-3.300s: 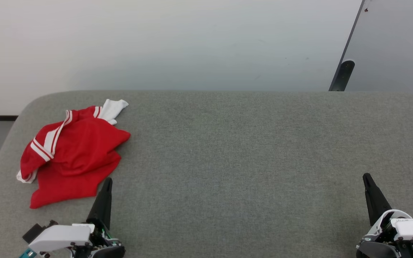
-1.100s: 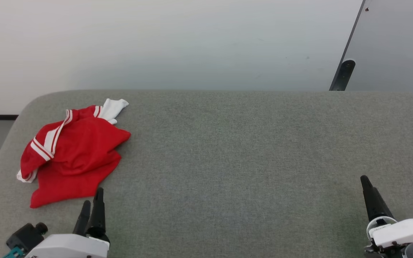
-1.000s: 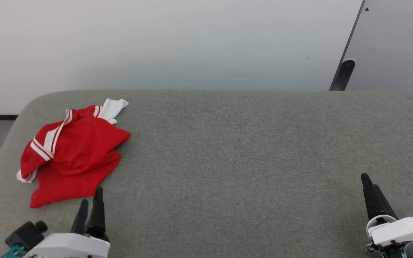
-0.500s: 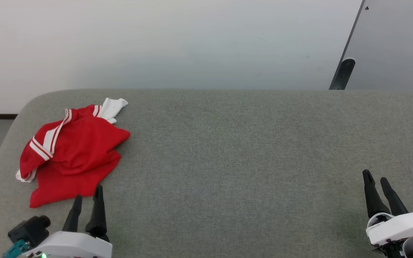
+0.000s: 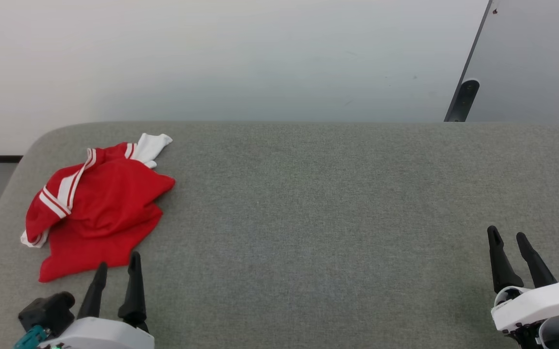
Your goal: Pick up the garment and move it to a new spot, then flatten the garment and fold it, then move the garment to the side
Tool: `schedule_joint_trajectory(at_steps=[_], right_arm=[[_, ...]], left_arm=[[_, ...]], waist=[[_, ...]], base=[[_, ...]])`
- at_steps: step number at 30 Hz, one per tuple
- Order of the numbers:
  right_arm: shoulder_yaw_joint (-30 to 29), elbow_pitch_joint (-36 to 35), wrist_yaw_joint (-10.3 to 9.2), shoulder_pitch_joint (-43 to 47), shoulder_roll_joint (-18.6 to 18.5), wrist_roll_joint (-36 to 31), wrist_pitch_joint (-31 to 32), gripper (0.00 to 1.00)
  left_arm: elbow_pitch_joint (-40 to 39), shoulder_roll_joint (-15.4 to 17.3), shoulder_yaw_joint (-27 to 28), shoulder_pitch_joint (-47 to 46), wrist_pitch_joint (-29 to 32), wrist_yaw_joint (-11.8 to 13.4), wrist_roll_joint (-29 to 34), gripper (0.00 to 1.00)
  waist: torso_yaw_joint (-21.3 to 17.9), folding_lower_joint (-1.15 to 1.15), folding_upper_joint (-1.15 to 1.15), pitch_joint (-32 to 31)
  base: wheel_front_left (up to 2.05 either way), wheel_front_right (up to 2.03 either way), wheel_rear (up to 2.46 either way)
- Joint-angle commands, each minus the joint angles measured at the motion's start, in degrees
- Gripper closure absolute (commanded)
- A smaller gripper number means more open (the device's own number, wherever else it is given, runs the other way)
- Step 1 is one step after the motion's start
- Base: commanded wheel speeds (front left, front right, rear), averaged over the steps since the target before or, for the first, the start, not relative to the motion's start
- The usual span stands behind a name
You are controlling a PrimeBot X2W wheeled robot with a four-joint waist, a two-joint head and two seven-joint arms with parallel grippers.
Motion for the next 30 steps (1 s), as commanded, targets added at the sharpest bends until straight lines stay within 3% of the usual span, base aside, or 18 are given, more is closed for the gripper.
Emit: schedule_joint_trajectory(at_steps=[1,30], right_arm=[[0.1,-0.3,0.04,-0.9,-0.6,-1.7,-0.5,0.0],[-0.8,-0.3,0.04,1.1,-0.5,-14.5,-4.3,0.0]], left_arm=[[-0.8,0.5,-0.1,-0.2,-0.4,-0.2,1.6,0.0],[-0.3,1.8,-1.3,0.9,-4.2,-0.8,16.3,0.0]], waist=[[0.0,0.0,0.0,0.0],[-0.9,0.0,0.0,0.3]], base=[[0.0,0.0,0.0],[0.0,0.0,0.0]])
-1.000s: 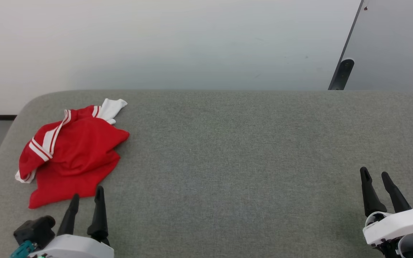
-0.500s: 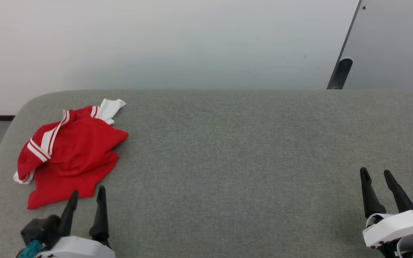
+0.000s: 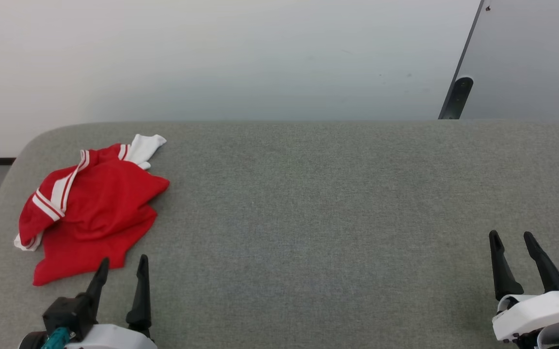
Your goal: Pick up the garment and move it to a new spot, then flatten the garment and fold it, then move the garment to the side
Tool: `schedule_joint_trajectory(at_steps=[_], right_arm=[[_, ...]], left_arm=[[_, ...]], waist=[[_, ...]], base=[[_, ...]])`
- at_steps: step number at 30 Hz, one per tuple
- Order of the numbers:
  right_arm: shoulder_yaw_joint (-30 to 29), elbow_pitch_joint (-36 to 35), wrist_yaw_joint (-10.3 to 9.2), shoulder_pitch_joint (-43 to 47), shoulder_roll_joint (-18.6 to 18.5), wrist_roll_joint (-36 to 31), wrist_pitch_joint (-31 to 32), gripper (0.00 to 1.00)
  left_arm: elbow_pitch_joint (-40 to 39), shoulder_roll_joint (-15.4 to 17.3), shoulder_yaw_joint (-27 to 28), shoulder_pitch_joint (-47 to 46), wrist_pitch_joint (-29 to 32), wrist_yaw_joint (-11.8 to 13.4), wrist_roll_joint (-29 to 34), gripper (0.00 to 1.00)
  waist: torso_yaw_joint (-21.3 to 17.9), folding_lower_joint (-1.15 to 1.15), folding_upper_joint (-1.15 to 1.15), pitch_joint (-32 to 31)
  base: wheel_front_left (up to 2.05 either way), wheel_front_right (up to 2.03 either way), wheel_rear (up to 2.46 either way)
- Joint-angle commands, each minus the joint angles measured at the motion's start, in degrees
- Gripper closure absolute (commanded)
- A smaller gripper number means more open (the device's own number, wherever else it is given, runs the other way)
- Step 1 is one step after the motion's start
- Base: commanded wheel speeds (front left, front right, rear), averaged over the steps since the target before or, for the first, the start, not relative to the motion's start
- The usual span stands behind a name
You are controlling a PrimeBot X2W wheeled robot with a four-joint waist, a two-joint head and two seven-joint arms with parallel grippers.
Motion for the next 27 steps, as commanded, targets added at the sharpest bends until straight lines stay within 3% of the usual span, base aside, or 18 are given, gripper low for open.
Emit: schedule_joint_trajectory(at_steps=[1,27], right_arm=[[0.2,-0.3,0.03,0.2,-0.2,-1.3,-0.5,0.0],[-0.2,-0.4,0.04,1.3,0.1,-7.2,-2.8,0.0]], left_arm=[[-0.2,0.5,0.0,0.3,-0.4,-0.3,1.4,0.0],[1.3,1.4,0.2,-0.6,-2.7,-1.5,7.7,0.0]], waist=[[0.0,0.0,0.0,0.0],[-0.9,0.0,0.0,0.2]], base=[[0.0,0.0,0.0],[0.0,0.0,0.0]])
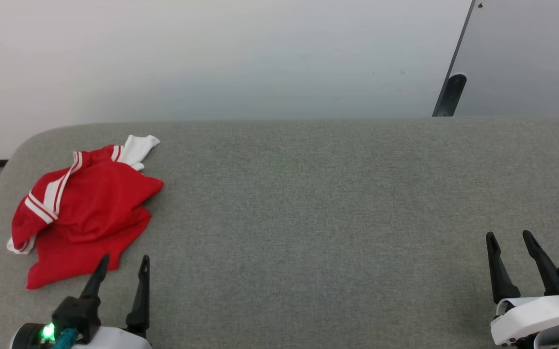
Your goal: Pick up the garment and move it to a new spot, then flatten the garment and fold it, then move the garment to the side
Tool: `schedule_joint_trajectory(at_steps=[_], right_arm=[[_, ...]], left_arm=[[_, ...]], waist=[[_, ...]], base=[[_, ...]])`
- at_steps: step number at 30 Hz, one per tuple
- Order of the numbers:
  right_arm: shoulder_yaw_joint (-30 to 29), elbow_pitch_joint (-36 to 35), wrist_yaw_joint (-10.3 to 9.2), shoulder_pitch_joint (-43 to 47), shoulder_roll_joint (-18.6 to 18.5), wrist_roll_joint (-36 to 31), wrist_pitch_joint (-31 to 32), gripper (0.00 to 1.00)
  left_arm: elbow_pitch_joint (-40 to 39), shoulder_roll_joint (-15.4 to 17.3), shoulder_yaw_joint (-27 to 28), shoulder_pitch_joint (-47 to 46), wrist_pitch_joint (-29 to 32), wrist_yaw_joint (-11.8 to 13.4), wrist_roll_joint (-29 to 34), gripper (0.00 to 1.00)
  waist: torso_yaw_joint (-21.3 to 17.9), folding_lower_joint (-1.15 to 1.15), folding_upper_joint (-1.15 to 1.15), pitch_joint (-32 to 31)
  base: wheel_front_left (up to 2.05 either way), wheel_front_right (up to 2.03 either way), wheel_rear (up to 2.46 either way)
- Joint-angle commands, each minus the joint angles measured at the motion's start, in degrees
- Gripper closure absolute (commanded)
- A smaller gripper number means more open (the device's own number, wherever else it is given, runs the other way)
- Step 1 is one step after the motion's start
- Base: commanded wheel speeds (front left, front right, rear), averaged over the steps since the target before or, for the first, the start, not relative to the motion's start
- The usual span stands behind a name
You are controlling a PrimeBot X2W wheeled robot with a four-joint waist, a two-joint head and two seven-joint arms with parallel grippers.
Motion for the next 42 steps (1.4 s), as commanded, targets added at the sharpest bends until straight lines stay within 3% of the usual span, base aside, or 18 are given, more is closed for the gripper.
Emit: schedule_joint_trajectory(at_steps=[1,14,21,31,42], right_arm=[[-0.1,-0.2,0.04,0.9,0.1,0.0,-0.3,0.0],[0.1,-0.4,0.04,0.4,0.2,4.1,-0.3,0.0],[2.2,0.4,0.04,-0.2,-0.7,4.9,-0.3,0.0],[6.5,2.6,0.04,-1.5,-1.2,6.3,-0.3,0.0],[20.9,7.9,0.03,-13.8,-1.9,9.4,-0.1,0.0]], left_arm=[[0.2,-0.2,0.3,-0.3,-0.1,-0.3,-0.5,0.0],[0.9,-0.8,0.6,-1.4,0.0,-0.7,-3.7,0.0],[2.3,-1.3,1.5,-0.9,0.0,-0.6,-4.9,0.0],[4.0,-1.4,2.2,0.1,0.0,0.1,-5.4,0.0],[-4.9,-5.2,9.5,6.7,0.0,3.9,-8.4,0.0]], waist=[[0.1,0.0,0.0,0.1],[3.7,0.0,0.0,-0.1],[12.6,0.0,0.0,-1.6],[29.5,0.0,0.0,-3.4],[33.1,0.0,0.0,0.9]], base=[[0.0,0.0,0.0],[0.0,0.0,0.0],[0.0,0.0,0.0],[0.0,0.0,0.0],[0.0,0.0,0.0]])
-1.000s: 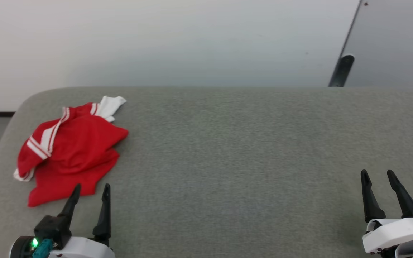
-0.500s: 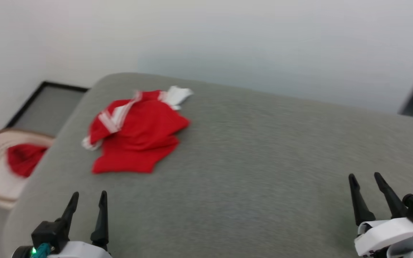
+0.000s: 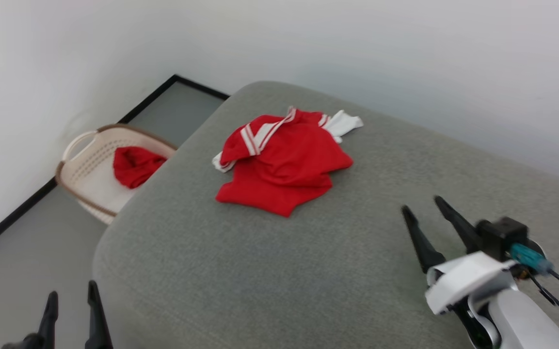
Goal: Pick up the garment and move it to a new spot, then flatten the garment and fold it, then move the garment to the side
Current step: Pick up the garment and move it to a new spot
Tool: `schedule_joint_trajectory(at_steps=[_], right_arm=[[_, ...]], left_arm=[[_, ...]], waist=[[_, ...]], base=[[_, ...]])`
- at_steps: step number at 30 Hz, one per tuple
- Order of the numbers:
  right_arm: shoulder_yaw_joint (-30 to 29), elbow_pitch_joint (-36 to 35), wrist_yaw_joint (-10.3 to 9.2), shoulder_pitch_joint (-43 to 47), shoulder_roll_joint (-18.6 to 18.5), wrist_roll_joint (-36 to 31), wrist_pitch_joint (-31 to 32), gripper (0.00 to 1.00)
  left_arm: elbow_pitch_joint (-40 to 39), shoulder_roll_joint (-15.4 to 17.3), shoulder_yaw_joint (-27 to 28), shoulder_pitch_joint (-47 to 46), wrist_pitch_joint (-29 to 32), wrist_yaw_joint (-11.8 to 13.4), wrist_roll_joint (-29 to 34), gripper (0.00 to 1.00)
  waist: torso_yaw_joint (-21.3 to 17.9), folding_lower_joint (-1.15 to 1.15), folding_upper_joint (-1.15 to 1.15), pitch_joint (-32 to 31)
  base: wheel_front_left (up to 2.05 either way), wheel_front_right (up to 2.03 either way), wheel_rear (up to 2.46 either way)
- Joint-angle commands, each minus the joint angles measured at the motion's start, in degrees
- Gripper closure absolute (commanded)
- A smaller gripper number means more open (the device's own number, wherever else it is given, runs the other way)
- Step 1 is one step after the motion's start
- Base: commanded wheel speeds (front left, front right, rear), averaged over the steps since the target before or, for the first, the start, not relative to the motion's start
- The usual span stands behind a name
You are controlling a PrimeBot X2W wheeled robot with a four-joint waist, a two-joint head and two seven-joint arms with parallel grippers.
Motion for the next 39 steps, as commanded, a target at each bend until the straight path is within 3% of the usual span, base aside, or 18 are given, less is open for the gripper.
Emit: schedule_joint_trajectory(at_steps=[1,11,18,23,29,39], right_arm=[[1.3,0.7,0.02,-1.3,-0.4,1.1,-0.1,0.0],[5.2,2.0,0.02,-3.7,-2.8,4.9,-0.3,0.0],[1.6,-0.2,0.02,-0.8,-3.4,4.9,-0.3,0.0],[-3.1,-3.5,0.02,3.2,-3.4,3.1,-0.3,0.0],[-1.7,-7.5,0.02,0.3,-4.2,2.7,0.2,0.0],[0.6,-10.8,0.02,-10.0,-3.9,0.7,0.3,0.0]], left_arm=[[-1.0,-0.6,0.4,0.9,0.0,0.4,-0.3,0.0],[-5.0,-2.7,-0.2,3.4,0.0,1.6,-0.5,0.0],[-2.9,-1.3,-3.6,-1.6,0.0,-1.4,1.8,0.0],[1.2,2.3,-9.3,-12.9,2.0,-3.7,2.9,0.0],[6.4,6.2,-12.8,-32.0,2.6,-4.6,-0.6,0.0],[28.8,12.3,-21.2,-61.4,5.0,-4.7,-9.4,0.0]], waist=[[2.0,0.0,0.0,1.9],[1.7,0.0,0.0,2.3],[0.8,0.0,0.0,2.2],[-0.7,0.0,0.0,3.0],[-8.6,0.0,0.0,10.5],[-19.8,0.0,0.0,23.1]], base=[[-0.16,-0.16,-0.16],[-0.14,-0.14,-0.14],[0.0,0.0,0.0],[0.0,0.0,0.0],[0.0,0.0,0.0],[0.0,0.0,0.0]])
